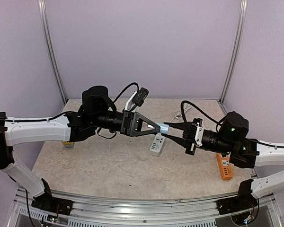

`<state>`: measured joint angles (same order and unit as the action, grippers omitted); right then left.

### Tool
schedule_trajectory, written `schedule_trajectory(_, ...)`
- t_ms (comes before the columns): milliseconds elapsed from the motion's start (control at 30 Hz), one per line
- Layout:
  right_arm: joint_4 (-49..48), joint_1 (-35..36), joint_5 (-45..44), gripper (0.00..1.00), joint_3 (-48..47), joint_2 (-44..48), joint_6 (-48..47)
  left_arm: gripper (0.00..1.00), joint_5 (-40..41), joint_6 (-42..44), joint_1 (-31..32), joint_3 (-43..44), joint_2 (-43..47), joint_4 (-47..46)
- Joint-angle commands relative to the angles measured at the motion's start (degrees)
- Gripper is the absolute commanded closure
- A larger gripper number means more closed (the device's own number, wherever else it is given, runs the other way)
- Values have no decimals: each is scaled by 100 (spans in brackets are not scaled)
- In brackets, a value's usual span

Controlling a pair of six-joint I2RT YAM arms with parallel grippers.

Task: Insert the plug
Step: Pass from the left arm to the right, then move the socket to the center of the board.

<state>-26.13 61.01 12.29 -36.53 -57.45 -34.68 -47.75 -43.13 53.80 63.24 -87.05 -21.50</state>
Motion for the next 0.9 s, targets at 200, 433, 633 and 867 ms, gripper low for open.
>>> schedule_trajectory(200,270,42,-1078,100,20,443,664,1,574,249,-280,-367,441,319)
schedule_trajectory(433,762,42,-2099,100,-47,617,984,1,1634,281,-435,-680,713,821)
schedule_trajectory(633,1312,42,-3378,100,-274,675,1300,1,3799,229,-419,-293,331,2732)
schedule_trajectory(867,1644,29,-4147,100,-324,841,1397,1,4525,59,-218,206,-657,3658)
